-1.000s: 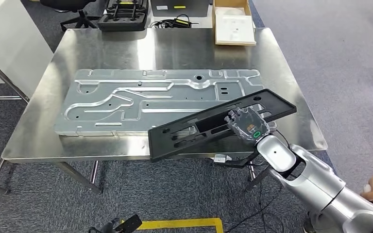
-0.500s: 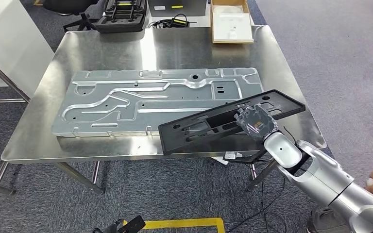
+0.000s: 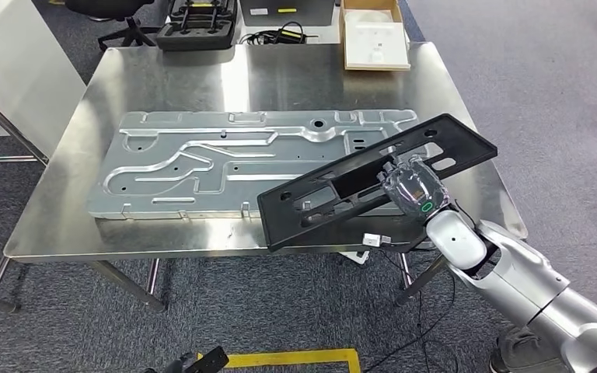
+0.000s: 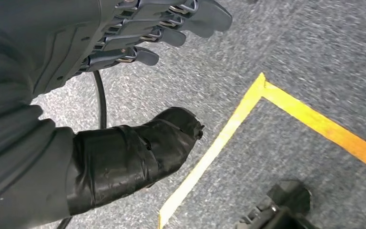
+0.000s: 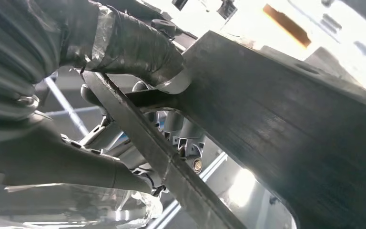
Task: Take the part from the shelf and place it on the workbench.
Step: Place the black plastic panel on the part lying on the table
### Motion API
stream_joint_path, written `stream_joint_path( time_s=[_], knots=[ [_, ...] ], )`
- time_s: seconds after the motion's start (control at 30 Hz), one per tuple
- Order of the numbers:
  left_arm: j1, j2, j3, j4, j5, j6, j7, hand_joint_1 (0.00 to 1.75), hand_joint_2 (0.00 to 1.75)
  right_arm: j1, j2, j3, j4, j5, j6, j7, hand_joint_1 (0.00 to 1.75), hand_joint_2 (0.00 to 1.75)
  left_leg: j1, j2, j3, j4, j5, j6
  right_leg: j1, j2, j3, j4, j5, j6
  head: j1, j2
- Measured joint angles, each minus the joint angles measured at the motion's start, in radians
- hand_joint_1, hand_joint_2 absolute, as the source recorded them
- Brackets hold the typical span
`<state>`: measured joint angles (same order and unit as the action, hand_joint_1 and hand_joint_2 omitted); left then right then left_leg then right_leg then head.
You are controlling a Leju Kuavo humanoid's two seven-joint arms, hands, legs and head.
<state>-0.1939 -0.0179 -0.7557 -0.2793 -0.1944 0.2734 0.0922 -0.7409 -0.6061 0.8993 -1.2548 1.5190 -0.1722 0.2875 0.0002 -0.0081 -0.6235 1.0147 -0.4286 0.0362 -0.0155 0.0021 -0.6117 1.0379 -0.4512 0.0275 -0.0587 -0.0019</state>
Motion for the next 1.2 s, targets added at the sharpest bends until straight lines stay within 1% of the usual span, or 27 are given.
stream_joint_path(
  time_s=[0.03, 0.07, 0.13, 0.17, 0.2, 0.23, 0.27, 0.3, 0.33, 0.37, 0.47, 0.53, 0.57, 0.63, 0.67, 0.7, 0.73, 0.77, 0.8, 0.87, 0.9, 0.97, 1.03, 1.07, 1.1, 1.17, 1.2],
  knots=[
    [-0.001, 0.000, 0.000, 0.000, 0.000, 0.001, 0.000, 0.00, 1.75, -0.002, -0.002, -0.001, 0.000, 0.003, -0.005, 0.000, 1.75, 1.75, 0.002, 0.000, 0.004, -0.007, 0.003, 0.006, -0.001, 0.000, -0.012, 0.030, -0.020, 0.003, 0.002, 0.000],
    [-0.002, 0.000, 0.000, 0.000, 0.001, 0.001, 0.000, 0.00, 1.75, -0.004, -0.005, -0.001, 0.001, 0.005, -0.009, 0.000, 1.75, 1.75, 0.003, 0.000, 0.007, -0.011, 0.004, 0.010, -0.002, 0.000, -0.035, 0.080, -0.048, 0.005, 0.003, 0.000],
    [-0.002, -0.001, 0.000, 0.000, 0.001, 0.002, 0.000, 0.00, 1.75, -0.005, -0.007, -0.001, 0.001, 0.007, -0.014, -0.001, 1.75, 1.75, 0.002, 0.000, 0.007, -0.011, 0.004, 0.014, -0.002, 0.000, -0.097, 0.207, -0.103, 0.009, 0.005, 0.000],
    [-0.001, -0.001, 0.000, 0.000, 0.002, 0.002, 0.001, 0.00, 1.75, -0.002, -0.007, -0.001, 0.001, 0.008, -0.017, -0.002, 1.75, 1.75, 0.002, 0.000, 0.007, -0.011, 0.004, 0.014, -0.003, 0.000, -0.119, 0.250, -0.112, 0.011, 0.005, 0.000],
    [0.000, -0.002, 0.000, 0.000, 0.003, 0.002, 0.001, 0.00, 1.75, 0.000, -0.007, -0.001, 0.002, 0.008, -0.021, -0.002, 1.75, 1.75, 0.002, 0.000, 0.007, -0.010, 0.003, 0.014, -0.004, 0.000, -0.125, 0.258, -0.103, 0.012, 0.005, 0.000],
    [0.000, -0.002, 0.000, 0.000, 0.004, 0.002, 0.001, 0.00, 1.75, 0.002, -0.007, -0.001, 0.002, 0.009, -0.026, 0.000, 1.75, 1.75, 0.002, 0.000, 0.007, -0.007, 0.001, 0.013, -0.005, -0.001, -0.113, 0.228, -0.075, 0.012, 0.005, 0.000],
    [0.000, -0.003, 0.000, 0.000, 0.005, 0.002, 0.001, 0.00, 1.75, 0.001, -0.008, -0.001, 0.003, 0.010, -0.035, 0.004, 1.75, 1.75, 0.002, 0.000, 0.007, -0.004, -0.001, 0.012, -0.006, -0.001, -0.084, 0.166, -0.037, 0.012, 0.005, 0.000],
    [0.000, -0.003, 0.000, 0.000, 0.006, 0.002, 0.001, 0.00, 1.75, 0.000, -0.008, -0.001, 0.002, 0.010, -0.045, 0.009, 1.75, 1.75, 0.001, -0.001, 0.006, 0.001, -0.005, 0.008, -0.005, -0.001, -0.051, 0.100, -0.011, 0.011, 0.005, 0.000],
    [-0.001, -0.004, 0.000, 0.000, 0.007, 0.002, 0.001, 0.00, 1.75, -0.002, -0.009, -0.001, 0.000, 0.010, -0.056, 0.014, 1.75, 1.75, -0.001, -0.001, 0.004, 0.008, -0.008, 0.004, -0.004, 0.000, -0.024, 0.045, 0.006, 0.008, 0.005, 0.000],
    [-0.001, -0.004, 0.000, 0.000, 0.007, 0.001, 0.001, 0.00, 1.75, -0.004, -0.009, -0.002, -0.004, 0.011, -0.066, 0.017, 1.75, 1.75, -0.003, -0.002, 0.001, 0.012, -0.010, -0.001, -0.003, 0.001, -0.007, 0.012, 0.012, 0.005, 0.004, 0.000],
    [0.000, -0.006, 0.000, 0.000, 0.008, 0.000, 0.001, 0.00, 1.75, -0.008, -0.011, -0.003, -0.025, 0.011, -0.077, 0.025, 1.75, 1.75, -0.004, -0.002, -0.002, 0.014, -0.010, -0.012, 0.000, 0.003, -0.004, -0.001, 0.010, -0.009, 0.003, 0.000],
    [-0.001, -0.007, 0.000, 0.000, 0.009, 0.000, 0.001, 0.00, 1.75, -0.021, -0.014, -0.003, -0.047, 0.011, -0.071, 0.030, 1.75, 1.75, -0.003, 0.000, -0.013, 0.040, -0.030, -0.023, -0.002, 0.002, -0.001, -0.003, 0.012, -0.021, 0.000, 0.000],
    [-0.001, -0.008, 0.000, 0.000, 0.009, 0.000, 0.000, 0.00, 1.75, -0.032, -0.015, -0.004, -0.059, 0.011, -0.066, 0.032, 1.75, 1.75, -0.001, 0.000, -0.030, 0.080, -0.055, -0.030, -0.004, 0.002, 0.000, -0.005, 0.013, -0.026, -0.001, 0.000],
    [-0.001, -0.010, 0.000, 0.000, 0.012, 0.001, -0.002, 0.00, 1.75, -0.054, -0.017, -0.005, -0.078, 0.011, -0.051, 0.032, 1.75, 1.75, 0.003, 0.001, -0.089, 0.208, -0.115, -0.038, -0.003, 0.001, 0.000, -0.004, 0.013, -0.032, -0.004, 0.000],
    [-0.001, -0.012, 0.000, 0.000, 0.014, 0.002, -0.003, 0.00, 1.75, -0.063, -0.017, -0.005, -0.085, 0.011, -0.043, 0.030, 1.75, 1.75, 0.004, 0.001, -0.118, 0.267, -0.134, -0.039, -0.002, 0.001, 0.000, -0.004, 0.013, -0.033, -0.004, 0.000],
    [0.000, -0.014, 0.000, 0.000, 0.016, 0.003, -0.004, 0.00, 1.75, -0.070, -0.017, -0.005, -0.091, 0.011, -0.035, 0.029, 1.75, 1.75, 0.004, 0.002, -0.135, 0.299, -0.137, -0.039, -0.001, 0.002, 0.001, -0.004, 0.012, -0.034, -0.004, 0.000],
    [0.000, -0.016, 0.000, 0.000, 0.018, 0.005, -0.006, 0.00, 1.75, -0.077, -0.017, -0.005, -0.097, 0.011, -0.029, 0.027, 1.75, 1.75, 0.004, 0.001, -0.136, 0.296, -0.122, -0.036, 0.001, 0.002, 0.001, -0.004, 0.012, -0.034, -0.004, 0.000],
    [0.000, -0.017, 0.000, 0.000, 0.021, 0.008, -0.008, 0.00, 1.75, -0.084, -0.017, -0.005, -0.103, 0.011, -0.026, 0.027, 1.75, 1.75, 0.003, 0.001, -0.117, 0.250, -0.090, -0.031, 0.002, 0.002, 0.002, -0.003, 0.012, -0.034, -0.004, 0.000],
    [-0.001, -0.018, 0.000, 0.000, 0.023, 0.011, -0.011, 0.00, 1.75, -0.092, -0.017, -0.005, -0.108, 0.011, -0.025, 0.027, 1.75, 1.75, 0.002, 0.001, -0.085, 0.179, -0.052, -0.023, 0.004, 0.003, 0.003, -0.003, 0.011, -0.034, -0.004, 0.000],
    [-0.004, -0.021, 0.001, 0.000, 0.030, 0.017, -0.016, 0.00, 1.75, -0.114, -0.019, -0.005, -0.117, 0.011, -0.028, 0.030, 1.75, 1.75, -0.003, 0.001, -0.024, 0.053, -0.009, -0.010, 0.007, 0.005, 0.002, -0.004, 0.011, -0.031, -0.004, 0.000],
    [-0.005, -0.022, 0.001, 0.000, 0.031, 0.019, -0.017, 0.00, 1.75, -0.124, -0.021, -0.005, -0.119, 0.011, -0.030, 0.031, 1.75, 1.75, -0.006, 0.001, -0.010, 0.023, -0.005, -0.006, 0.007, 0.005, 0.000, -0.005, 0.011, -0.028, -0.003, 0.000],
    [-0.006, -0.027, 0.002, 0.000, 0.033, 0.021, -0.019, 0.00, 1.75, -0.135, -0.024, -0.005, -0.125, 0.011, -0.033, 0.033, 1.75, 1.75, -0.009, 0.000, -0.006, 0.011, -0.005, -0.003, 0.006, 0.005, 0.000, -0.010, 0.014, -0.018, -0.003, 0.000],
    [-0.005, -0.029, 0.003, 0.001, 0.033, 0.022, -0.020, 0.00, 1.75, -0.139, -0.028, -0.005, -0.133, 0.011, -0.036, 0.034, 1.75, 1.75, -0.004, -0.001, 0.002, -0.003, 0.002, 0.005, 0.005, 0.003, -0.001, -0.003, 0.005, -0.007, -0.003, 0.000],
    [-0.006, -0.030, 0.003, 0.001, 0.033, 0.022, -0.021, 0.00, 1.75, -0.143, -0.031, -0.005, -0.136, 0.011, -0.037, 0.035, 1.75, 1.75, -0.002, 0.000, 0.006, -0.010, 0.005, 0.009, 0.005, 0.003, -0.012, 0.023, -0.014, -0.003, -0.002, 0.000],
    [-0.006, -0.031, 0.003, 0.001, 0.033, 0.023, -0.022, 0.00, 1.75, -0.148, -0.033, -0.005, -0.139, 0.011, -0.039, 0.037, 1.75, 1.75, 0.000, 0.000, 0.009, -0.016, 0.008, 0.012, 0.004, 0.002, -0.034, 0.071, -0.042, -0.001, -0.002, 0.000],
    [-0.008, -0.035, 0.003, 0.001, 0.033, 0.022, -0.022, 0.00, 1.75, -0.155, -0.035, -0.005, -0.144, 0.011, -0.042, 0.043, 1.75, 1.75, 0.000, 0.001, 0.010, -0.017, 0.008, 0.015, 0.004, 0.002, -0.097, 0.203, -0.101, 0.003, -0.001, 0.000],
    [-0.007, -0.036, 0.003, 0.001, 0.032, 0.021, -0.022, 0.00, 1.75, -0.156, -0.036, -0.005, -0.146, 0.011, -0.043, 0.045, 1.75, 1.75, 0.000, 0.001, 0.010, -0.016, 0.007, 0.016, 0.003, 0.002, -0.121, 0.251, -0.112, 0.005, -0.001, 0.000]
  ],
)
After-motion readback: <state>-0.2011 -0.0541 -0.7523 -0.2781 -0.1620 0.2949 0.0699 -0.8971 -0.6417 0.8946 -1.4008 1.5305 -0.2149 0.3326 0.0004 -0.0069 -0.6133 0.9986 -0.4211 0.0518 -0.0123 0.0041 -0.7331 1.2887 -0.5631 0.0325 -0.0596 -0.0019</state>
